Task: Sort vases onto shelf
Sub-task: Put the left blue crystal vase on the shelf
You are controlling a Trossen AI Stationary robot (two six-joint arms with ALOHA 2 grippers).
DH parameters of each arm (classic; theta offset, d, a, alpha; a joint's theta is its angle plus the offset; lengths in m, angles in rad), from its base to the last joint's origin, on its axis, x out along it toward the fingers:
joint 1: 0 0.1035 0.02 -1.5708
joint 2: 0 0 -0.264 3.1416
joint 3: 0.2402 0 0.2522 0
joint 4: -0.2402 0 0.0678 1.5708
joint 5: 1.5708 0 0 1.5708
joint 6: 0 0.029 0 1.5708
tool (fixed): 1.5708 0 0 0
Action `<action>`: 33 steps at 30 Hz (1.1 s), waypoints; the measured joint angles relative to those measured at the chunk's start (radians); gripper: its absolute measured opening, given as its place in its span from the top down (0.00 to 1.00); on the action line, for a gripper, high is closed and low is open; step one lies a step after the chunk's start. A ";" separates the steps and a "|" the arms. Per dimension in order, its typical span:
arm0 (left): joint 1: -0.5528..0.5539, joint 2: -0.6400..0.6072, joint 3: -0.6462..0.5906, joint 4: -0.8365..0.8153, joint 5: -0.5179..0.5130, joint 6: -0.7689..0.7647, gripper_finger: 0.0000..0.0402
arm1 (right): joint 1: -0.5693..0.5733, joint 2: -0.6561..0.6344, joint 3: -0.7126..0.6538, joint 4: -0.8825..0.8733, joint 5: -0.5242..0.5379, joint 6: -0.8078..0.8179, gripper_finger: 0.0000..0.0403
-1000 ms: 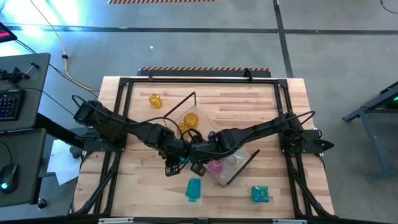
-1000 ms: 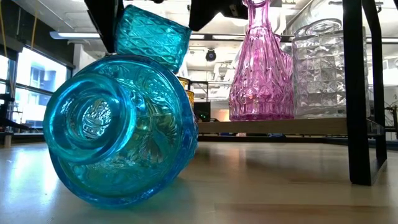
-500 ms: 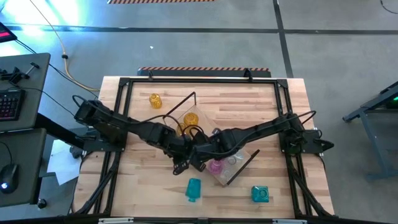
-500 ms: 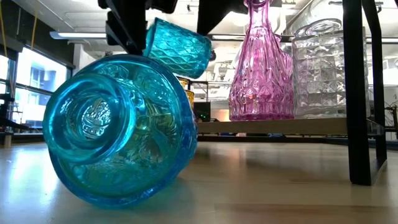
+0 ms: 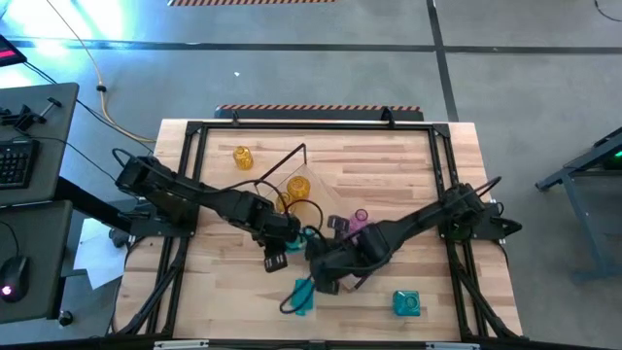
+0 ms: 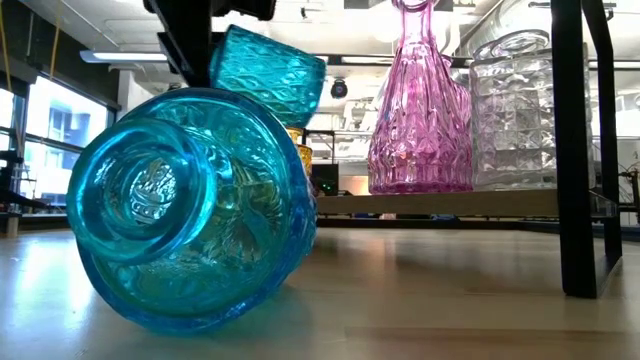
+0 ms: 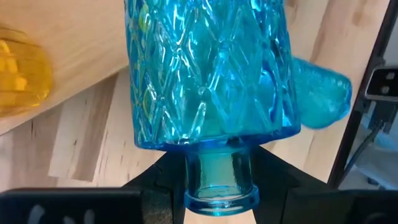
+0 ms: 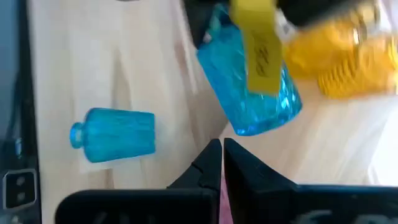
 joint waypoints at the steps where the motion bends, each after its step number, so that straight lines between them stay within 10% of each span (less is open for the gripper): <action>1: 0.000 0.000 0.000 -0.006 0.004 0.005 0.72 | 0.007 -0.003 0.000 0.011 0.002 -0.033 1.00; 12: 0.020 -0.001 0.005 0.006 0.086 0.032 0.72 | 0.020 -0.001 -0.050 0.163 0.005 -0.340 1.00; 33: 0.071 0.000 0.017 -0.035 0.159 0.040 0.72 | -0.018 -0.003 -0.270 0.324 0.187 -0.324 1.00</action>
